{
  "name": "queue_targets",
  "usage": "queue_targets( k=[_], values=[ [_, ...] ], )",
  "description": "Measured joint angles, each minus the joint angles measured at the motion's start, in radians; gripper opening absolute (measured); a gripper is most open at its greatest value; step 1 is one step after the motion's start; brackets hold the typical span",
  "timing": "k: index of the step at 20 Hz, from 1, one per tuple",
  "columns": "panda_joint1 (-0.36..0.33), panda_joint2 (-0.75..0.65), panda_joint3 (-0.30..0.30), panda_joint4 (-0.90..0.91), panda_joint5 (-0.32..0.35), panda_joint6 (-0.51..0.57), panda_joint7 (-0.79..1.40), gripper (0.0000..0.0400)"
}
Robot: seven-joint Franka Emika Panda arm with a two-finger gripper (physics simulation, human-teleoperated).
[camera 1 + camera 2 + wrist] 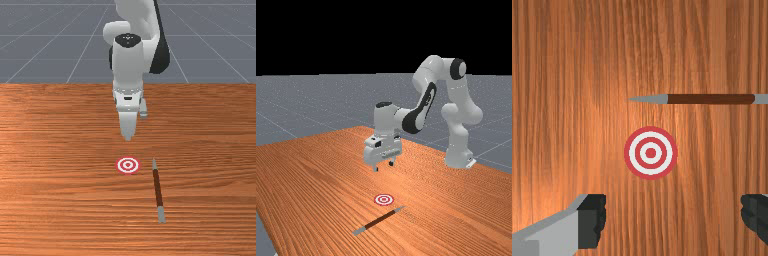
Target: Pick up the pen and put it to the marker
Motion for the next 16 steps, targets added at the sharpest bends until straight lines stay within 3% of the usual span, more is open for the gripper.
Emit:
queue_targets(
  k=[1, 2, 3, 5, 6, 7, 8, 11, 16],
  values=[
    [0.0, 0.0, 0.0, 0.0, 0.0, 0.0, 0.0, 0.0243],
    [0.0, 0.0, 0.0, 0.0, 0.0, 0.0, 0.0, 0.0148],
    [0.0, 0.0, 0.0, 0.0, 0.0, 0.0, 0.0, 0.009],
    [0.0, 0.0, 0.0, 0.0, 0.0, 0.0, 0.0, 0.0033],
    [0.001, -0.001, -0.001, -0.001, -0.002, 0.0, 0.002, 0.0177],
    [0.0, -0.002, 0.0, -0.003, 0.0, 0.004, 0.0, 0.0265],
    [0.002, -0.001, -0.002, -0.001, -0.006, 0.0, 0.005, 0.0318],
    [-0.002, -0.001, 0.0, -0.001, 0.001, 0.0, -0.003, 0.0382],
    [-0.001, 0.009, -0.001, 0.015, -0.001, -0.015, -0.002, 0.0398]
  ],
)
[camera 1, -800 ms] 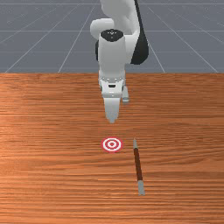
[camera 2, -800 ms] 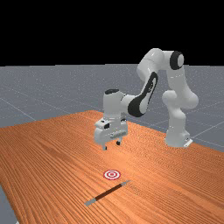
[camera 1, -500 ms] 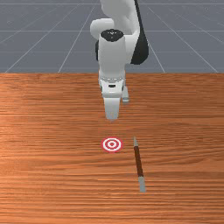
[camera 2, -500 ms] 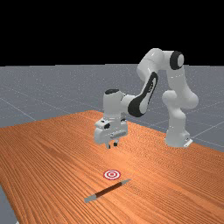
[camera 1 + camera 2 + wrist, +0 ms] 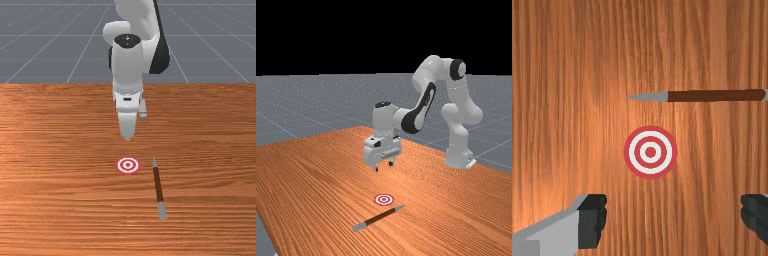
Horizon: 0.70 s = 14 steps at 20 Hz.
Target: Pick up the pen and put it to the marker
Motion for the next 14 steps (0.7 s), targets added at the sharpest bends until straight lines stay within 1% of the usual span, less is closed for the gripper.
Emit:
queue_targets(
  k=[3, 6, 7, 8, 9, 11, 14],
  values=[
    [-0.001, -0.001, 0.001, -0.003, -0.001, 0.008, -0.007, 0.04],
    [-0.016, -0.004, 0.009, -0.009, -0.005, 0.01, -0.074, 0.04],
    [-0.012, -0.005, 0.006, -0.009, -0.004, 0.01, -0.052, 0.04],
    [-0.001, -0.018, 0.001, -0.04, -0.003, 0.066, -0.003, 0.04],
    [0.017, -0.005, -0.003, -0.01, -0.001, 0.013, 0.06, 0.04],
    [0.068, 0.001, -0.005, -0.001, -0.001, 0.009, 0.209, 0.04],
    [0.133, 0.019, 0.019, 0.029, -0.015, -0.002, 0.284, 0.04]
  ],
)
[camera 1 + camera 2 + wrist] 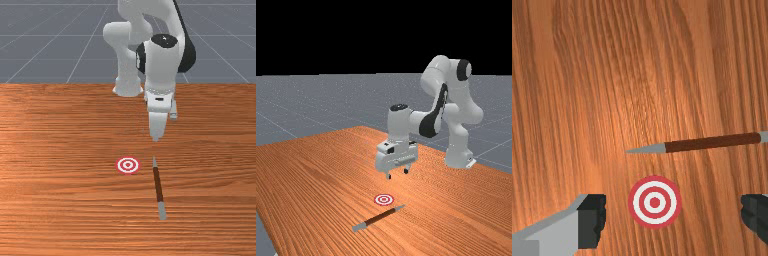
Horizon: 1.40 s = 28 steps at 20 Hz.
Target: Pick up the pen and put it to the marker
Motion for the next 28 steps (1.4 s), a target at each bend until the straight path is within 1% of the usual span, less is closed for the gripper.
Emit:
queue_targets(
  k=[2, 4, 6, 7, 9, 11, 12, 13, 14, 15, 17, 18, 19, 21, 22, 28],
  values=[
    [0.049, 0.022, 0.014, 0.035, -0.009, -0.014, 0.068, 0.04],
    [0.117, 0.058, 0.016, 0.096, -0.011, -0.038, 0.216, 0.04],
    [0.177, 0.102, 0.026, 0.168, -0.019, -0.067, 0.302, 0.04],
    [0.203, 0.124, 0.031, 0.204, -0.022, -0.082, 0.336, 0.04],
    [0.228, 0.149, 0.05, 0.245, -0.033, -0.098, 0.31, 0.04],
    [0.234, 0.157, 0.061, 0.254, -0.042, -0.098, 0.276, 0.04],
    [0.243, 0.164, 0.053, 0.261, -0.056, -0.104, 0.287, 0.04],
    [0.23, 0.194, 0.067, 0.313, -0.031, -0.146, 0.262, 0.04],
    [0.228, 0.226, 0.066, 0.37, -0.031, -0.174, 0.255, 0.04],
    [0.225, 0.274, 0.066, 0.456, -0.028, -0.222, 0.245, 0.04],
    [0.221, 0.44, 0.064, 0.761, -0.025, -0.377, 0.221, 0.04],
    [0.218, 0.381, 0.054, 0.636, -0.037, -0.269, 0.23, 0.04],
    [0.216, 0.464, 0.052, 0.784, -0.037, -0.336, 0.218, 0.04],
    [0.214, 0.465, 0.052, 0.783, -0.037, -0.336, 0.218, 0.04],
    [0.216, 0.575, 0.05, 0.985, -0.036, -0.428, 0.207, 0.04],
    [0.215, 0.576, 0.049, 0.984, -0.036, -0.428, 0.207, 0.04]
  ],
)
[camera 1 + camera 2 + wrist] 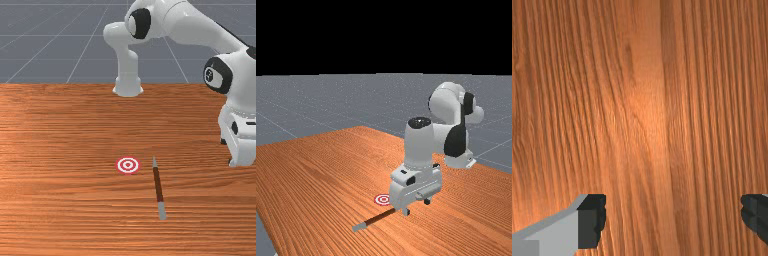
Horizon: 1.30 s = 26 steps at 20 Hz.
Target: Pick up the pen and put it to the marker
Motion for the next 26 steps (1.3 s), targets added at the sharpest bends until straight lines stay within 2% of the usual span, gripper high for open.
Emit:
queue_targets(
  k=[2, 3, 6, 7, 9, 10, 11, 12, 14, 16, 17, 18, 26],
  values=[
    [0.016, 0.04, -0.02, 0.04, -0.024, -0.001, 0.016, 0.04],
    [0.003, 0.074, 0.001, 0.078, 0.002, -0.015, -0.003, 0.04],
    [0.003, 0.074, -0.003, 0.009, -0.004, 0.057, 0.001, 0.04],
    [0.002, 0.126, 0.001, 0.096, 0.003, 0.002, -0.005, 0.04],
    [0.002, 0.12, 0.0, 0.07, 0.001, 0.023, -0.003, 0.04],
    [0.006, 0.103, -0.008, 0.034, -0.008, 0.049, 0.004, 0.0243],
    [-0.001, 0.094, 0.0, 0.015, -0.006, 0.062, -0.02, 0.0148],
    [-0.001, 0.114, -0.001, 0.053, 0.0, 0.033, -0.007, 0.009],
    [0.003, 0.102, -0.011, 0.027, -0.011, 0.053, 0.0, 0.0033],
    [0.004, 0.108, -0.012, 0.032, -0.012, 0.054, 0.002, 0.0012],
    [-0.001, 0.082, -0.008, -0.024, -0.009, 0.101, -0.001, 0.0007],
    [-0.002, 0.088, -0.007, -0.012, -0.007, 0.088, -0.004, 0.0005],
    [-0.015, 0.077, -0.005, -0.032, -0.007, 0.09, -0.025, 0.0]
  ],
)
